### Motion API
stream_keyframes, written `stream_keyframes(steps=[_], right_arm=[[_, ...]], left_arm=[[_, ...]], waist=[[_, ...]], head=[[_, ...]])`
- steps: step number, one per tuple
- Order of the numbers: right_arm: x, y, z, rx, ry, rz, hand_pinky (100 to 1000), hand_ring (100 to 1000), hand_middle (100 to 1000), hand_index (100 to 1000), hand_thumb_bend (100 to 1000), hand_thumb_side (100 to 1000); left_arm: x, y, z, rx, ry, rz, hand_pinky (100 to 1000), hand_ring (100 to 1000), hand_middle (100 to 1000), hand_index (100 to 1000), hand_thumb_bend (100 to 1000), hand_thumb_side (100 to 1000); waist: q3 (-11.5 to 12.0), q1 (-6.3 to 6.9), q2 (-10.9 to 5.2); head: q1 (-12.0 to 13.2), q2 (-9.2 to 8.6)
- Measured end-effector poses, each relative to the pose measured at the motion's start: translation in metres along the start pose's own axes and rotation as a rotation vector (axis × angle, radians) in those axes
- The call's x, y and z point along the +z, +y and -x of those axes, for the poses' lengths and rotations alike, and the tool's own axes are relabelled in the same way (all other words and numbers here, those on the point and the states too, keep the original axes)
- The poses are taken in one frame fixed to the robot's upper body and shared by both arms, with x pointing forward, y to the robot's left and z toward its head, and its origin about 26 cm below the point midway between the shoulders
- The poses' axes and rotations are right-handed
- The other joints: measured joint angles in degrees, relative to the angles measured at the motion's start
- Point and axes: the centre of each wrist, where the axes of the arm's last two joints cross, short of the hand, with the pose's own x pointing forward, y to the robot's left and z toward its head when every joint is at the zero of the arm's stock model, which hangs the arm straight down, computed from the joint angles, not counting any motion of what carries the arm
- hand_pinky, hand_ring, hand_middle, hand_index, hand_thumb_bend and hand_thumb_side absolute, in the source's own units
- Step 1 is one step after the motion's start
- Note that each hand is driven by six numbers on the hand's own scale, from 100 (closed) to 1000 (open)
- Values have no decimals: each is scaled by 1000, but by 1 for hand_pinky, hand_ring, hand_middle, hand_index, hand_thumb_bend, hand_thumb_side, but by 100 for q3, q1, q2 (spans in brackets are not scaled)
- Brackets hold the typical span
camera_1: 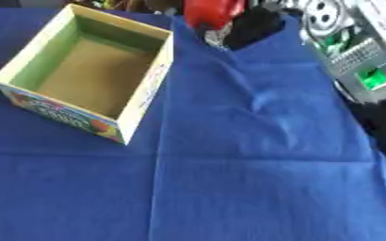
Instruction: Pick up objects on the table and place them in the box.
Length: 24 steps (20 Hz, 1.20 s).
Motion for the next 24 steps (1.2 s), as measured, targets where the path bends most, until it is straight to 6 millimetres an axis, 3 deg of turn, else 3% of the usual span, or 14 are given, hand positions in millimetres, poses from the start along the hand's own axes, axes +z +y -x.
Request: stream_keyframes(steps=[2,5,12,24], right_arm=[[-13,-2,-7,-10,-9,11,298,395,393,590,100,249],[-33,1,-13,-13,-1,25,297,394,392,589,100,213],[-74,22,-22,4,26,50,295,394,392,588,100,213],[-118,97,-33,79,135,68,297,398,397,585,100,194]], left_arm=[[0,-1,0,2,1,6,548,912,823,596,100,894],[-1,-3,-1,8,-5,14,548,912,823,596,100,894],[-5,-8,-5,29,-25,35,549,913,823,596,100,894],[-8,-12,-8,50,-35,53,550,914,823,596,100,895]], waist=[[68,-11,11],[181,-28,73],[413,-70,175],[584,-60,263]], head=[[-57,-1],[-138,-9],[-313,-103],[-527,-184]])
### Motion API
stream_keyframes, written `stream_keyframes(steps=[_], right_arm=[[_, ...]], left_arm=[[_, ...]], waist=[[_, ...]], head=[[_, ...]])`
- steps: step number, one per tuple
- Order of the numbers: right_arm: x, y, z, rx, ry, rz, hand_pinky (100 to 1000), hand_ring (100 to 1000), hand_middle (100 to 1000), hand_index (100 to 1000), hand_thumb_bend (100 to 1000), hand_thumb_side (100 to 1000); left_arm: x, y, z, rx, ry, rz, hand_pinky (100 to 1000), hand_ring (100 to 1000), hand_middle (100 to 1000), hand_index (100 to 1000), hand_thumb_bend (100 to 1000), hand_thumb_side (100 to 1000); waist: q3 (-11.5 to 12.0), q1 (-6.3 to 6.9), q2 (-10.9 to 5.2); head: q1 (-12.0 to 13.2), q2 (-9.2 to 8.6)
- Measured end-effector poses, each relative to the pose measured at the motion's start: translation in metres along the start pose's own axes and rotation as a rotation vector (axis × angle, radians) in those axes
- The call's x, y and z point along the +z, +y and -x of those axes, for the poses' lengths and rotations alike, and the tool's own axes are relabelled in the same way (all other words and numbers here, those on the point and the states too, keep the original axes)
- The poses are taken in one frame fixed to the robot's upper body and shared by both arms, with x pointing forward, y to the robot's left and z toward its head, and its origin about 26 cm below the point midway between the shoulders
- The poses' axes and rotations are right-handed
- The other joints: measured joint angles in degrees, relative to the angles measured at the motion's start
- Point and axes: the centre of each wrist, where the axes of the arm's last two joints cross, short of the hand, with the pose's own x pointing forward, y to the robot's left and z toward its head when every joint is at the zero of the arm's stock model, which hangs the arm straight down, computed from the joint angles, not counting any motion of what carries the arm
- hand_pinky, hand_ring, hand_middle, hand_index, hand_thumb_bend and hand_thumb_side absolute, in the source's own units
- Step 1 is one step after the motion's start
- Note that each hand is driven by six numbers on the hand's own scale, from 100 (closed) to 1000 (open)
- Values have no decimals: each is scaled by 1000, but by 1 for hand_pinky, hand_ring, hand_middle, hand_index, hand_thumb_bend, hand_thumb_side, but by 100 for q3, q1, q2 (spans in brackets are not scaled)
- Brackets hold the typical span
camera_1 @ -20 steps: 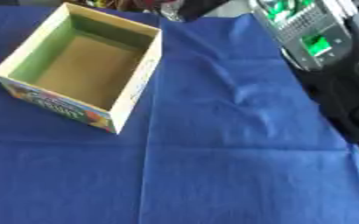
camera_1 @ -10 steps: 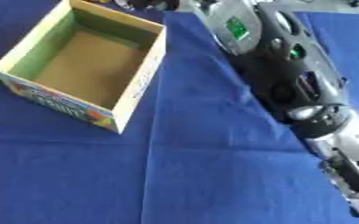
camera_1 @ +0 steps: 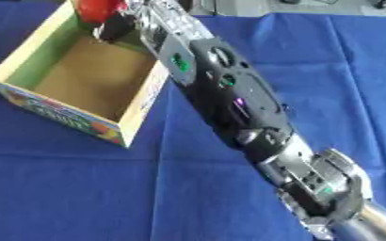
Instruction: Pick up objects on the table and place them in the box.
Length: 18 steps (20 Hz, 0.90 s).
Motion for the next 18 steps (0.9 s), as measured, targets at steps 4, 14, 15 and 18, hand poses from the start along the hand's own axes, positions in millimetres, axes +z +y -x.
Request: stream_keyframes(steps=[4,14,15,18], right_arm=[[-3,22,-1,34,15,-19,297,400,399,585,100,193],[-6,48,-1,119,-24,-105,371,444,449,613,100,223],[-6,49,-1,126,-31,-115,447,486,501,671,100,275],[-6,49,-2,140,-59,-143,596,587,621,796,100,413]], left_arm=[[-1,-1,0,3,-4,3,551,914,823,596,100,895],[-3,-3,-2,14,-14,12,551,915,823,595,100,895],[-3,-3,-2,15,-14,12,552,915,823,595,100,895],[-3,-3,-2,17,-13,12,552,915,823,595,100,895]], waist=[[29,-3,25],[136,-52,100],[136,-52,100],[136,-56,100]], head=[[-51,-23],[-157,-76],[-158,-76],[-157,-76]])
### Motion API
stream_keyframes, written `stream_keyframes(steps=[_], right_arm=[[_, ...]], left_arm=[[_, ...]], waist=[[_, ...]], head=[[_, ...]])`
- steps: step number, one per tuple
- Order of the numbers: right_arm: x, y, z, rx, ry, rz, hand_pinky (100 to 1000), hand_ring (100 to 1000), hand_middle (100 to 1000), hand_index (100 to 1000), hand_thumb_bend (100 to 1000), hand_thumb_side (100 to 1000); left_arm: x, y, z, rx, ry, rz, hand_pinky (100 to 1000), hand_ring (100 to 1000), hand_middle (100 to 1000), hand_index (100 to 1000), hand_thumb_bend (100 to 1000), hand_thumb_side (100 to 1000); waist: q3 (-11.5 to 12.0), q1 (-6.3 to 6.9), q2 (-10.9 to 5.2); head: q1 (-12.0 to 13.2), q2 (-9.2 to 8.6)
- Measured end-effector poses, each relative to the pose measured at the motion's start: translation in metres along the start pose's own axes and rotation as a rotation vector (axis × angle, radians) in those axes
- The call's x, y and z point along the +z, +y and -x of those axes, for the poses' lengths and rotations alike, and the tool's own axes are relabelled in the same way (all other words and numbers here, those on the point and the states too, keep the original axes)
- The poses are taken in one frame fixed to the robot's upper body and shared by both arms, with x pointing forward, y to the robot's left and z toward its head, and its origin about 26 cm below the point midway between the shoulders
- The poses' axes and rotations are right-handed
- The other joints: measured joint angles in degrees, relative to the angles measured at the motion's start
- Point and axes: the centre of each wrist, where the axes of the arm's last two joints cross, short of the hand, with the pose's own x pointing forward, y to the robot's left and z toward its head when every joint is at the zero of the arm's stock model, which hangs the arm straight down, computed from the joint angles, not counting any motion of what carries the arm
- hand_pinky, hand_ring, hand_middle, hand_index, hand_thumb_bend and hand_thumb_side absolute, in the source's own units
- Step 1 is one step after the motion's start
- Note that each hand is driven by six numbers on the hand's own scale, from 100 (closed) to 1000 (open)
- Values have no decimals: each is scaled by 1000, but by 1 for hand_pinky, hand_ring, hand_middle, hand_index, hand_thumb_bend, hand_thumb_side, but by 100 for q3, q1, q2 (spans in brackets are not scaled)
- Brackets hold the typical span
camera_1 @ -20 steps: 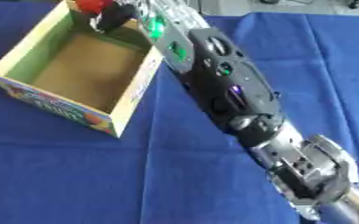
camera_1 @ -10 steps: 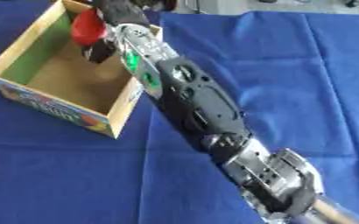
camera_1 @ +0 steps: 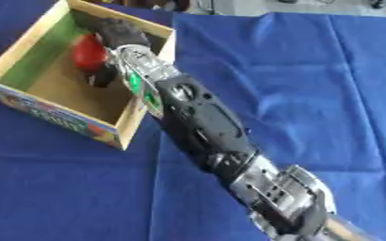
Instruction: Pick up objects on the table and place them in the box.
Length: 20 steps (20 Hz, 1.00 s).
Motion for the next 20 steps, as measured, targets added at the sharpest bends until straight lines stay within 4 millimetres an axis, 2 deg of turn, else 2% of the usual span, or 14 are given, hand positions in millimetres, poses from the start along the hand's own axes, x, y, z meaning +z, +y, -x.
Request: stream_keyframes(steps=[1,2,4,5,6,7,13,20], right_arm=[[0,0,-1,5,-12,-10,661,653,696,846,100,513],[1,-1,-3,10,-23,-21,718,714,740,872,100,566],[2,-3,-6,28,-41,-40,784,775,779,902,100,660],[3,-5,-7,39,-48,-46,825,823,812,924,181,740],[4,-7,-9,48,-54,-49,825,823,812,924,181,740],[4,-9,-10,57,-60,-50,852,868,847,950,277,795],[11,-23,-14,90,-67,-5,856,894,883,963,358,823],[22,-47,-11,64,-87,60,844,872,857,950,236,807]], left_arm=[[0,0,0,0,0,0,552,915,823,595,100,895],[0,0,0,0,0,0,552,915,823,595,100,895],[0,0,0,0,1,1,552,916,823,595,100,895],[0,0,0,0,1,2,552,916,823,595,100,895],[0,0,0,0,2,2,552,916,823,595,100,895],[0,0,0,0,2,2,553,916,823,595,100,895],[0,0,0,0,3,2,553,916,823,595,100,896],[3,1,1,-1,12,-1,554,916,822,595,100,895]], waist=[[0,-8,0],[-2,-17,0],[-2,-21,0],[-2,-21,0],[-3,-21,0],[-5,-21,0],[-53,-6,-9],[-141,35,-75]], head=[[1,0],[1,0],[1,0],[1,0],[1,0],[2,0],[17,1],[82,6]])
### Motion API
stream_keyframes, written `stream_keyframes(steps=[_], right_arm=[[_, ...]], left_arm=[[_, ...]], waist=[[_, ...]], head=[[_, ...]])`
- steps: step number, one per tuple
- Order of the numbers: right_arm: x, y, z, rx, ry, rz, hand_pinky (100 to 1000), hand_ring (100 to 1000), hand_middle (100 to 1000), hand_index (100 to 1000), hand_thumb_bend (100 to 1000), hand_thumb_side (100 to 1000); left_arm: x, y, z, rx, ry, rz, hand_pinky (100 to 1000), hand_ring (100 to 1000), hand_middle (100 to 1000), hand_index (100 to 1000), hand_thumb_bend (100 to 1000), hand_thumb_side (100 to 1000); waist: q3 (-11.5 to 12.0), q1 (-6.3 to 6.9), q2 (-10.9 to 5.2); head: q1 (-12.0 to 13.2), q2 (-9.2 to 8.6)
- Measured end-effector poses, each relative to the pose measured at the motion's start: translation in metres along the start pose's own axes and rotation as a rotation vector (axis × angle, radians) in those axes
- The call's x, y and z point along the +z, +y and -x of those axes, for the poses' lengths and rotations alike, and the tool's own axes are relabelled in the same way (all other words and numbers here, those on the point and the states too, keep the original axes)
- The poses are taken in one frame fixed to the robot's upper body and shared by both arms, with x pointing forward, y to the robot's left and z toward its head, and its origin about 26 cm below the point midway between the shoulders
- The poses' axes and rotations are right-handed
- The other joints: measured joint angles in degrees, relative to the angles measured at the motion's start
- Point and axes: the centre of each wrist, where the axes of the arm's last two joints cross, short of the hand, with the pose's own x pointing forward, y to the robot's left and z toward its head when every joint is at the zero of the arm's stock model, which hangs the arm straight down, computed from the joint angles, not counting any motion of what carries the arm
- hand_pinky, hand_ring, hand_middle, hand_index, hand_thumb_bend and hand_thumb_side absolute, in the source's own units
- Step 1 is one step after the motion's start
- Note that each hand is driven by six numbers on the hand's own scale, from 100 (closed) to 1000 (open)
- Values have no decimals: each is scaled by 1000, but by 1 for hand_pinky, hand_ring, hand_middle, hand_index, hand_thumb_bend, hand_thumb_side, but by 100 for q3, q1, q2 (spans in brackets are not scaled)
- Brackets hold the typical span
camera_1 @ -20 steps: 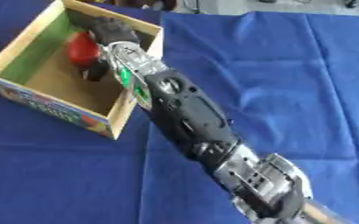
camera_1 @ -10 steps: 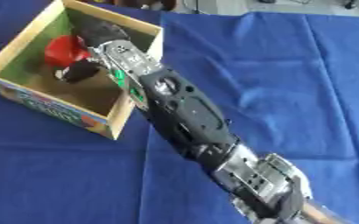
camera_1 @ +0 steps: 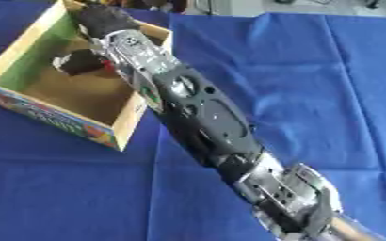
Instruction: Pick up objects on the table and place them in the box.
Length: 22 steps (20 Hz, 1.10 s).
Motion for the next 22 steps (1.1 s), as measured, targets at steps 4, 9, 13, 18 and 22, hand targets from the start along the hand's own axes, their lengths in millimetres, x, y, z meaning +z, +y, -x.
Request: stream_keyframes(steps=[4,9,13,18,22], right_arm=[[22,-30,14,-71,-25,91,827,843,830,939,100,810],[71,-70,38,-218,-60,216,793,795,771,901,100,737],[113,-87,52,-340,-78,298,771,768,742,883,100,726],[157,-92,64,-452,-92,386,758,753,724,877,100,711],[171,-85,78,-520,-102,443,758,750,715,871,100,726]], left_arm=[[2,1,1,-5,10,-5,554,916,822,595,100,896],[4,3,3,-16,20,-17,555,916,821,595,100,895],[5,4,3,-21,21,-25,555,917,821,595,100,894],[5,5,3,-25,22,-34,555,916,820,596,100,894],[6,6,4,-31,24,-40,555,916,820,596,100,895]], waist=[[-114,18,-44],[-272,94,-112],[-385,168,-129],[-503,258,-153],[-580,313,-195]], head=[[122,53],[355,128],[506,154],[620,193],[678,201]])
